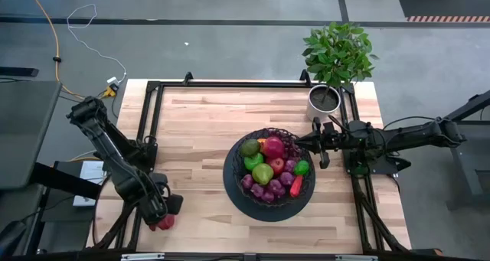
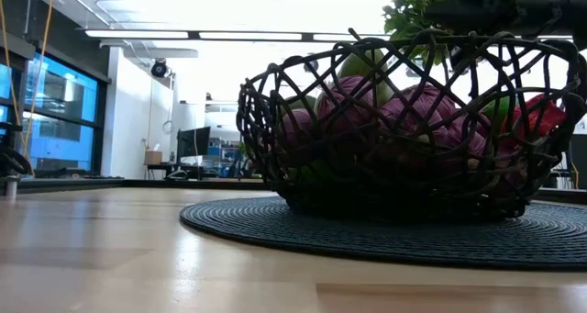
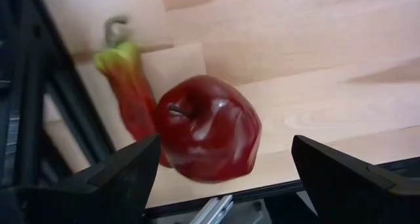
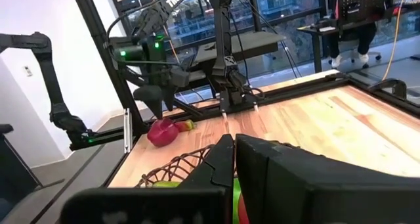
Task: Build produce basket
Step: Put the red apple into the basket
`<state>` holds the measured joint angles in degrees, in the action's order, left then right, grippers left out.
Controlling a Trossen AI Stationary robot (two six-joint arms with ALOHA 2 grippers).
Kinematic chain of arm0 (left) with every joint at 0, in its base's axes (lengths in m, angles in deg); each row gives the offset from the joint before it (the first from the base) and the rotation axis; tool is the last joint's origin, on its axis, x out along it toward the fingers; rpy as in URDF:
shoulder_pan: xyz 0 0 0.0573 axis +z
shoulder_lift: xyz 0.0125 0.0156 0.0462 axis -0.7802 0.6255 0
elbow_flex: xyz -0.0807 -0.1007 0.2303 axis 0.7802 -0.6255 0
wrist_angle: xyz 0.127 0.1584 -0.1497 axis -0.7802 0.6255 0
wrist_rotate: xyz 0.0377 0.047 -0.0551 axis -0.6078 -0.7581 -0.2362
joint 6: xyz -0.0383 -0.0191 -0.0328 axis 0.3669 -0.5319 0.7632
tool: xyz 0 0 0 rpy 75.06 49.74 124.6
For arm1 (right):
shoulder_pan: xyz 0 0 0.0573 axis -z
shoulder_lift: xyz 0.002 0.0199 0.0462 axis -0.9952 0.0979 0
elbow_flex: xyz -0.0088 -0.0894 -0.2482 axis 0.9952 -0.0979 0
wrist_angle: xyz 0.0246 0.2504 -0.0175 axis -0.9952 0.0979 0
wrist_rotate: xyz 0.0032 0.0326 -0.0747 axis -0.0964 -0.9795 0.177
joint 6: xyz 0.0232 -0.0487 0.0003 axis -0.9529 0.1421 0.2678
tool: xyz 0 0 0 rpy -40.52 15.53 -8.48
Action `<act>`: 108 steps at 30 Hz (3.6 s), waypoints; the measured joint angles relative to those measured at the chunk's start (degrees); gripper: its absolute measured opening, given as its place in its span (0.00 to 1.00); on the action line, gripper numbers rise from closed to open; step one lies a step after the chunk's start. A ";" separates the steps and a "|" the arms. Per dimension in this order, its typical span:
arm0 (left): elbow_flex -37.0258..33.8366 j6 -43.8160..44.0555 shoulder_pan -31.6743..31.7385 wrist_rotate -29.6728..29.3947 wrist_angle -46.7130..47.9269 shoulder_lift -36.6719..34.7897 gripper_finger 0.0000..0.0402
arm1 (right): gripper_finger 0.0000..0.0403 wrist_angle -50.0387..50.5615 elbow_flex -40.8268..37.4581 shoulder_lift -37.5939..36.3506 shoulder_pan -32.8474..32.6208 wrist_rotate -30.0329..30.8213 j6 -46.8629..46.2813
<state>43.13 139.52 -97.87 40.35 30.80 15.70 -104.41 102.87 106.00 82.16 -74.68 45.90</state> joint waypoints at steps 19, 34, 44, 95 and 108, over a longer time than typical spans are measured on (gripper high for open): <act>-2.40 1.38 -3.02 3.08 -6.93 1.24 0.83 | 0.00 2.29 0.00 0.00 -0.02 0.00 -0.37; -2.40 -1.00 -2.93 -0.32 -7.41 1.24 0.85 | 0.00 2.50 0.00 0.00 0.00 0.02 -0.38; -2.40 -3.05 -3.13 -2.16 -7.35 1.24 0.99 | 0.00 2.54 0.00 0.01 0.00 0.02 -0.38; -2.36 -2.70 -2.93 0.74 -9.93 10.77 0.96 | 0.00 3.11 0.00 0.01 -0.02 0.02 -1.02; -2.36 -2.68 -2.93 0.65 -9.84 10.77 0.87 | 0.00 3.13 0.00 0.00 -0.02 0.02 -1.45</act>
<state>40.77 136.84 -100.80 41.01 20.96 26.47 -101.28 102.87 106.00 82.14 -74.66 44.45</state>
